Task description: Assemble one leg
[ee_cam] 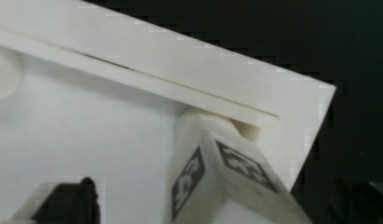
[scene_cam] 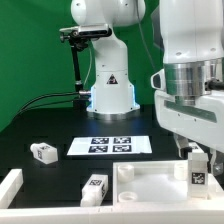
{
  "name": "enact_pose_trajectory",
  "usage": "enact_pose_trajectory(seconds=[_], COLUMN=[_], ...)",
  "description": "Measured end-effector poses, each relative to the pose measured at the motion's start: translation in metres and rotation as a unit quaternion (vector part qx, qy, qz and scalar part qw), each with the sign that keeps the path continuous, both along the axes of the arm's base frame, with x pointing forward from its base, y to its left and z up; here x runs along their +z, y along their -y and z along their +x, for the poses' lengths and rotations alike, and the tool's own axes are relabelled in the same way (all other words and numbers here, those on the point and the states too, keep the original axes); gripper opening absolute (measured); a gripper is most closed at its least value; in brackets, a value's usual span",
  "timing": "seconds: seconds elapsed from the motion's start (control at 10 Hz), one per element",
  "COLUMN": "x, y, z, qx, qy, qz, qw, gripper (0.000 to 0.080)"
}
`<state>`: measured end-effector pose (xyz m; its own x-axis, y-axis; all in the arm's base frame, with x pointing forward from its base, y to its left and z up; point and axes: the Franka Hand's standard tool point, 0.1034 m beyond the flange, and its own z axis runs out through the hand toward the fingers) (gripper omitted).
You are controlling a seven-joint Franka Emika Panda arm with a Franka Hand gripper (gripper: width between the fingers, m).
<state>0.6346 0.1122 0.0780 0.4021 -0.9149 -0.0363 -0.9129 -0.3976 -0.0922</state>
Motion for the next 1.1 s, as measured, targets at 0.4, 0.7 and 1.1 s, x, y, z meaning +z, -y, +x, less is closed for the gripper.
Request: enact_pose_trajectory(seconds=[0.4, 0.7, 1.1], x=[-0.0006, -0.0015, -0.0023], y=[0.0039, -0.002, -0.0005], z=[0.0052, 0.0056, 0.0054], qx=[0.292, 0.315, 0.204], qy=[0.012, 0.015, 0.008], qz=[-0.038, -0.038, -0.031], qw=[0.956, 0.948, 0.978], gripper=[0.0648, 0.0622, 0.0283])
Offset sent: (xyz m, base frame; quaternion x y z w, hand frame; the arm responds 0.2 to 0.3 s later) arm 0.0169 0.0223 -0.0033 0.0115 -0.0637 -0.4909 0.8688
